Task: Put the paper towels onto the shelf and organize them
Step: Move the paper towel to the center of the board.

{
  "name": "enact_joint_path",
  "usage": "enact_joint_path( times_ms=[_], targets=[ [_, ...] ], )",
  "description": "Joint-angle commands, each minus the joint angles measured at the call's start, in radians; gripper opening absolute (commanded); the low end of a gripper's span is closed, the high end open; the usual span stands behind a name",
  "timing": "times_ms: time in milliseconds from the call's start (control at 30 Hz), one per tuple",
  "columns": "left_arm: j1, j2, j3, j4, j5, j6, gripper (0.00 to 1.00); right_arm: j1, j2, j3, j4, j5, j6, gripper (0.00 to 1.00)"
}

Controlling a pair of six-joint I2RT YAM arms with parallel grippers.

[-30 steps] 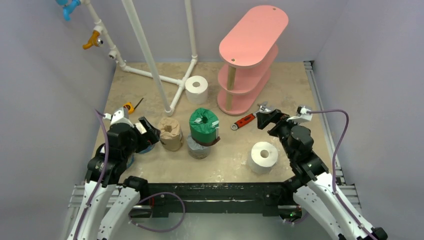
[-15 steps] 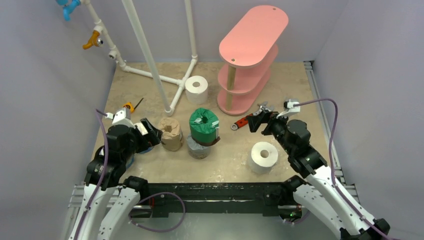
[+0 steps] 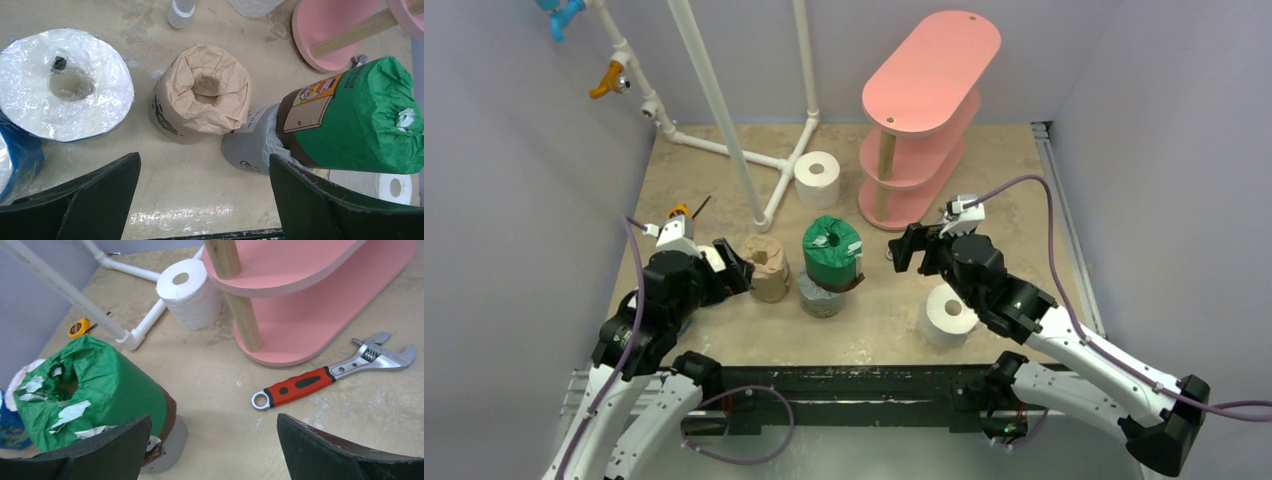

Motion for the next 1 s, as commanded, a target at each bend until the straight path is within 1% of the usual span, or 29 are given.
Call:
enact_joint_path(
  times_ms=[0, 67, 133, 167, 200, 233, 400, 500, 600, 667, 700, 833, 967],
  targets=[
    [-0.106, 0.036, 0.053, -0.037, -0.14, -0.017, 1.0, 0.017, 0.026, 0.07, -0.048, 0.15, 0.072, 0.99],
    [-0.187, 0.069, 0.084, -0.05, -0.215, -0.035, 1.0, 0.016, 0.023, 0.071, -0.061, 0.152, 0.135, 0.99],
    [-0.283, 0.105, 0.121, -0.07, -0.324, -0.063, 1.0, 0.016, 0.002, 0.053, -0.033, 0.103, 0.181, 0.99],
    [-0.33, 0.123, 0.141, -0.075, -0.368, -0.074, 1.0, 0.015, -0.012, 0.047, -0.039, 0.109, 0.21, 0.99],
    [-0.363, 0.131, 0.15, -0.075, -0.393, -0.085, 1.0, 0.015, -0.033, 0.043, -0.042, 0.117, 0.221, 0.99],
    [-0.381, 0.136, 0.155, -0.072, -0.403, -0.097, 1.0, 0.015, -0.05, 0.037, -0.034, 0.1, 0.195, 0.99],
    [-0.386, 0.137, 0.131, -0.038, -0.377, -0.117, 1.0, 0.015, -0.099, 0.034, -0.038, 0.053, 0.123, 0.99],
    [-0.387, 0.131, 0.112, -0.022, -0.349, -0.119, 1.0, 0.015, -0.074, 0.068, -0.074, 0.034, 0.09, 0.99],
    [-0.386, 0.104, 0.093, -0.007, -0.335, -0.117, 1.0, 0.014, -0.038, 0.111, -0.1, -0.027, 0.066, 0.99],
    [-0.386, 0.071, 0.08, -0.001, -0.337, -0.113, 1.0, 0.015, -0.026, 0.132, -0.124, -0.016, 0.073, 0.99],
    [-0.386, 0.056, 0.075, -0.001, -0.343, -0.112, 1.0, 0.015, -0.013, 0.149, -0.157, -0.017, 0.106, 0.99],
    [-0.386, 0.015, 0.054, -0.012, -0.366, -0.115, 1.0, 0.013, 0.053, 0.244, -0.405, 0.126, 0.233, 0.99],
    [-0.386, 0.009, 0.035, -0.018, -0.371, -0.127, 1.0, -0.008, 0.023, 0.269, -0.551, 0.142, 0.32, 0.99]
  ],
)
